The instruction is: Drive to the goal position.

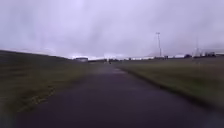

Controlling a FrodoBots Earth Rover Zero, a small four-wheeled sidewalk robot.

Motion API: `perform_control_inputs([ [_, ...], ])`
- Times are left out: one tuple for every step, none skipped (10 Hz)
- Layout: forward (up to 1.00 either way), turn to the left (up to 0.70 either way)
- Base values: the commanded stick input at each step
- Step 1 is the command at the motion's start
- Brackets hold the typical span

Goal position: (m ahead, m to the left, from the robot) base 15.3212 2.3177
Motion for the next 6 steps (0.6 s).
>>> perform_control_inputs([
  [1.0, 0.07],
  [1.0, 0.0],
  [1.0, 0.0],
  [1.0, 0.0],
  [1.0, 0.0],
  [1.0, 0.0],
])
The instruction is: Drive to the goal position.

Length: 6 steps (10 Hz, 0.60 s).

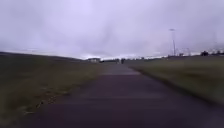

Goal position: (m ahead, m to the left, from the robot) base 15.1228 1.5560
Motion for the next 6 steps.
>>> perform_control_inputs([
  [1.0, 0.0],
  [1.0, 0.0],
  [1.0, 0.0],
  [1.0, 0.0],
  [1.0, 0.0],
  [1.0, 0.0],
])
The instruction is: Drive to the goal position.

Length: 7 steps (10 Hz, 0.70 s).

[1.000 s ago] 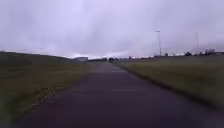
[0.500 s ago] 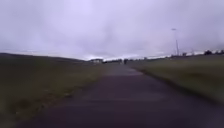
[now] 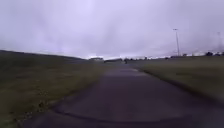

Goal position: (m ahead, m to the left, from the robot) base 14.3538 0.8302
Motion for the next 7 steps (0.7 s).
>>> perform_control_inputs([
  [1.0, 0.0],
  [1.0, 0.0],
  [1.0, -0.02],
  [1.0, -0.05],
  [1.0, -0.37],
  [1.0, -0.38],
  [1.0, -0.39],
])
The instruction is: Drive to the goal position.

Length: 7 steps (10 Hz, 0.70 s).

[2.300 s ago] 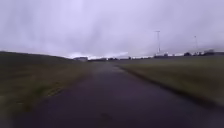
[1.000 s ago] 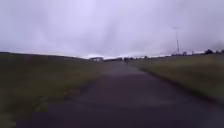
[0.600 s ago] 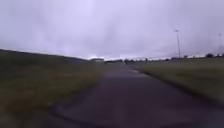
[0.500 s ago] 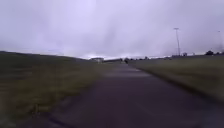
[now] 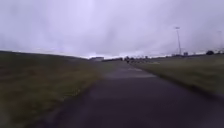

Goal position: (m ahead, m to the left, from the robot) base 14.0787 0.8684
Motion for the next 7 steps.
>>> perform_control_inputs([
  [1.0, -0.36],
  [1.0, -0.32],
  [1.0, -0.17],
  [1.0, -0.01],
  [1.0, 0.0],
  [1.0, 0.0],
  [1.0, 0.0],
])
